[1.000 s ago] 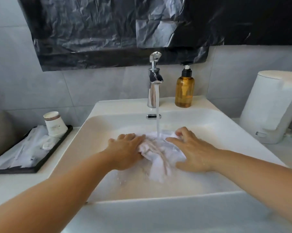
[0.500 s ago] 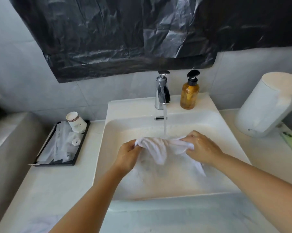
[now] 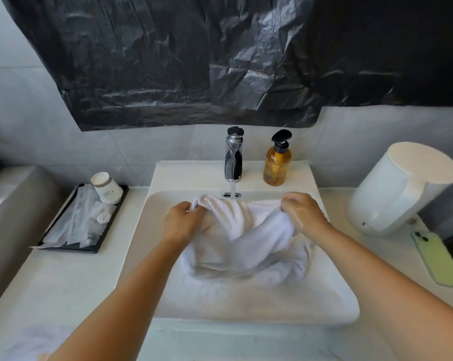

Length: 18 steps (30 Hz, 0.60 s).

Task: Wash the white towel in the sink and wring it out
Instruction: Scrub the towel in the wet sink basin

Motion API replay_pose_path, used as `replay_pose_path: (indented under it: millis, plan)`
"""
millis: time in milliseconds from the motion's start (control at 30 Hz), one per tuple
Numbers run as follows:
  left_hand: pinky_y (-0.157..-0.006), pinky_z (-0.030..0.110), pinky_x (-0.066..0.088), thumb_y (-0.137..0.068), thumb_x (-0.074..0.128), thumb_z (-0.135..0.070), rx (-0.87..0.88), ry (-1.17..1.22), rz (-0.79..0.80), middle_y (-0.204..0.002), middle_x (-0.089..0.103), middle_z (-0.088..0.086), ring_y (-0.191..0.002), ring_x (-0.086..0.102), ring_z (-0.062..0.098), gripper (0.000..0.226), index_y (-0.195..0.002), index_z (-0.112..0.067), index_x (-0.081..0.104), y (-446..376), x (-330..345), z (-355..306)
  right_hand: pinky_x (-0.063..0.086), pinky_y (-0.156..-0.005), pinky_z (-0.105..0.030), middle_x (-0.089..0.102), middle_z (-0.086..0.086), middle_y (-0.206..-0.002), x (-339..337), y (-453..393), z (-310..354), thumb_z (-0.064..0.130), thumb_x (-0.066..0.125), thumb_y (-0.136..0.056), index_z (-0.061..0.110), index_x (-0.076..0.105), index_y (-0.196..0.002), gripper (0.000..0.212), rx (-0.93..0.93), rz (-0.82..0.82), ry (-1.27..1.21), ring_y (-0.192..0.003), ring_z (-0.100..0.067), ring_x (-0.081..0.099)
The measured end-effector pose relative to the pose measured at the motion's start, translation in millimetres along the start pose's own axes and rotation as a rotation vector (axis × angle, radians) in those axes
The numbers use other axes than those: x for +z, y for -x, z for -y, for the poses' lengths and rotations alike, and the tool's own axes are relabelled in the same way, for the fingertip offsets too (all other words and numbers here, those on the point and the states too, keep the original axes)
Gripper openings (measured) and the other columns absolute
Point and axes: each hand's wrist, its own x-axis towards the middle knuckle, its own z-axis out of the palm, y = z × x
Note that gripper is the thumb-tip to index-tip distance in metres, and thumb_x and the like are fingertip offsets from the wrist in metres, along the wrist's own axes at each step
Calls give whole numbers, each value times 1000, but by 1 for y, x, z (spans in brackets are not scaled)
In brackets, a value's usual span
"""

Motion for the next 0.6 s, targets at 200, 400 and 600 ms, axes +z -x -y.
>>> replay_pose_path:
  millis: [200,400,600]
  plan:
    - [-94,30,43,-85,75,-27,91,-162,52,-127,52,1,-116,51,19,49,-127,-17,53,-3,26,27,39,-77,-28,60,-11,-120,15,-39,-30,15,54,-92,9,56,-120,29,70,-72,1,-102,-25,53]
    - [-109,41,34,-86,69,-35,-152,-342,86,-147,34,12,-135,35,33,77,-148,-10,31,4,48,76,47,-77,-41,56,-8,-92,83,-11,-71,16,74,-76,15,58,-86,20,-210,-201,377,-91,-36,56]
    - [-63,29,43,-95,58,-37,-356,105,60,-86,63,5,-77,57,20,34,-97,-3,60,8,58,86,40,-88,-36,56,8,-101,128,12,-73,79,11,-67,29,63,-94,76,-103,111,706,-105,-23,45]
